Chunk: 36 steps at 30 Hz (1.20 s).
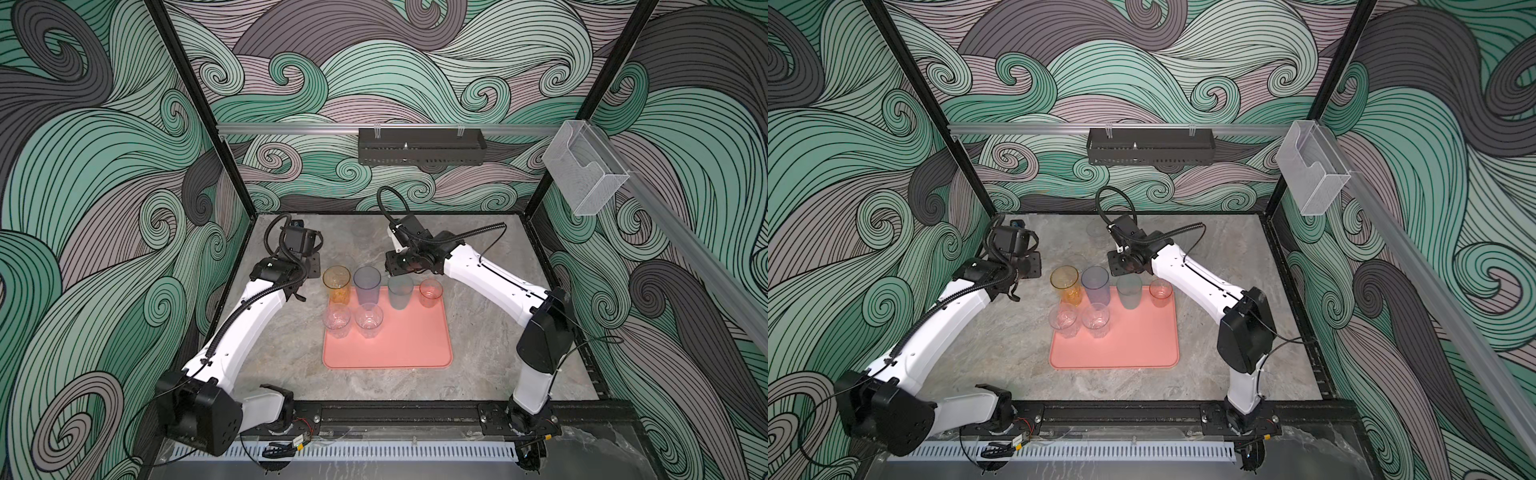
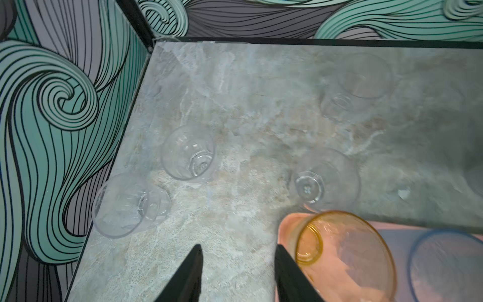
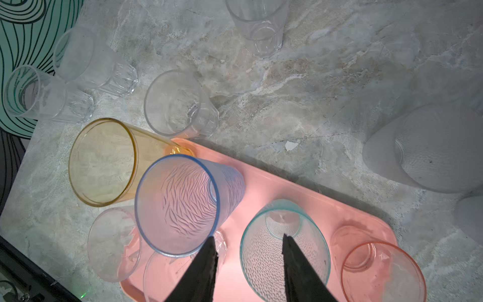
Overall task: Place the glasses into the tray
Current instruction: Pick up the glass from the top-left of the table.
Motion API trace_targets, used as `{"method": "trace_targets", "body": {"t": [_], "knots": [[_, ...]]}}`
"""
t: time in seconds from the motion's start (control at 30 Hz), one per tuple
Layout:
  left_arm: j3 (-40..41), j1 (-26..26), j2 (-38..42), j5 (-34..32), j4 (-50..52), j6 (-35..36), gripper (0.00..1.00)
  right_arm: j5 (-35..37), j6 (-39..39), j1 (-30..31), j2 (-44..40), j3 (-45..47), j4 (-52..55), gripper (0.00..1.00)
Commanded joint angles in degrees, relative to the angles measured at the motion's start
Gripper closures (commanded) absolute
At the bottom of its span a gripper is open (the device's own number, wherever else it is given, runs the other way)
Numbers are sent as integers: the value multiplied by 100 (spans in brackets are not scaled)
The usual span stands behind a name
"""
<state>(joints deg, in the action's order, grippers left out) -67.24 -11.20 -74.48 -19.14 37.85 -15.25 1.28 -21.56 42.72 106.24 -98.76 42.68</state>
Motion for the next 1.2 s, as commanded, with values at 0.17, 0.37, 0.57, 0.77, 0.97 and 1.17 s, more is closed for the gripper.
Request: {"method": "trace_targets", "body": {"t": [0.17, 0.37, 0.57, 0.77, 0.97, 1.17], "knots": [[-806, 1128, -1564, 1049, -254, -334, 54, -120, 82, -62, -88, -99, 111, 57], [-1973, 1329, -2852, 1110, 651, -82, 58, -190, 57, -62, -281, 176, 69, 57], [-2364, 1365, -3403, 1027, 681, 111, 60, -185, 81, -62, -378, 340, 57, 57], [-2525, 1384, -3786, 1091, 741, 209, 64, -163, 91, -62, -433, 384, 63, 57], [-2646, 1393, -4010, 1159, 715, 261, 70, -157, 91, -61, -480, 462, 57, 57], [-2645, 1393, -4110, 1256, 730, 252, 81, -124, 100, -62, -513, 517, 65, 57]]}}
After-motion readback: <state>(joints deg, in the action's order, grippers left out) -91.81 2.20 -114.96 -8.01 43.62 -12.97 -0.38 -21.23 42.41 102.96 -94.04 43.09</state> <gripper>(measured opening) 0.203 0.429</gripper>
